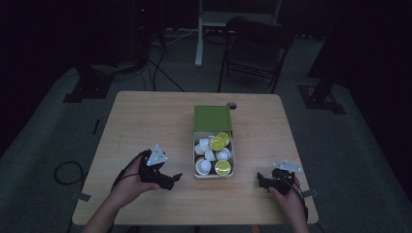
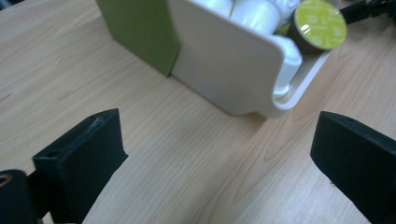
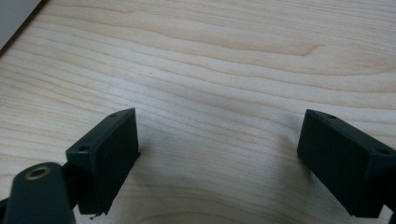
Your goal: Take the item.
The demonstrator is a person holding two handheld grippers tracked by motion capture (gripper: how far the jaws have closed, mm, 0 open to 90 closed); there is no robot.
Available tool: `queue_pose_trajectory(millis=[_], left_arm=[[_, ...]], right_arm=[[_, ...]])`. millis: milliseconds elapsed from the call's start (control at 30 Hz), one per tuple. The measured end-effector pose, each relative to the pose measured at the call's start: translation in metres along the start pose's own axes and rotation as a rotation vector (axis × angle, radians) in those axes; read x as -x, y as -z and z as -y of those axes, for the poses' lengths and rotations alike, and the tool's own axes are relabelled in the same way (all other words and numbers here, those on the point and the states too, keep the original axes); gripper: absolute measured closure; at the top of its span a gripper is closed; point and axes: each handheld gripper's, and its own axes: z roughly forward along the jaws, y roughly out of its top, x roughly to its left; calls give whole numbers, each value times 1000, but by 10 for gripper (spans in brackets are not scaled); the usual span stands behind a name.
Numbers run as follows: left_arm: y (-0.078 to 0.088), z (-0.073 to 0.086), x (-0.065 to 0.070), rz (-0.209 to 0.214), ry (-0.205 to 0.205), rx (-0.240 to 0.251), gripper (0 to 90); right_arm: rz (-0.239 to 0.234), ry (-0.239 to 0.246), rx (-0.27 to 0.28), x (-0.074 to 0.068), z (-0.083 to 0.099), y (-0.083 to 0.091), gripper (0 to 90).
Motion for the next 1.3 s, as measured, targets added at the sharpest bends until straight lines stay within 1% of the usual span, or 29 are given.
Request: queue_pose_trajectory(millis=[33,100,133,267,367,533,600,667,767,800,933,1067,1133,1267,1300], left_arm=[[0,0,0,0,0,0,36],[-2,-7,2,8,-12,4,36],[-2,-7,2,8,-12,4,35],[-5,-16,5,18,-21,15,36],[-8,-21,8,28,-43,13,40],[-16,-29,16,43,-61,19,40],[-17,-30,18,47,-62,21,40],[-19,-34,20,52,-58,34,40],[-24,-42,22,56,-68,41,40],[-24,-42,22,56,-68,41,40],[-33,-52,24,72,-72,50,40],[-37,-58,26,78,-87,57,44],[-41,-63,27,85,-87,61,44],[-50,-70,27,79,-83,62,44],[-50,-70,27,79,-83,62,44]], right_arm=[[0,0,0,0,0,0,120],[0,0,0,0,0,0,120],[0,0,0,0,0,0,120],[0,0,0,0,0,0,120],[0,0,0,0,0,0,120],[0,0,0,0,0,0,120],[0,0,0,0,0,0,120],[0,-1,0,0,0,0,121],[0,-1,0,0,0,0,121],[0,-1,0,0,0,0,121],[0,1,1,0,0,0,121],[0,0,1,0,0,0,121],[0,0,1,0,0,0,120],[0,-1,0,0,0,0,121],[0,-1,0,0,0,0,121]])
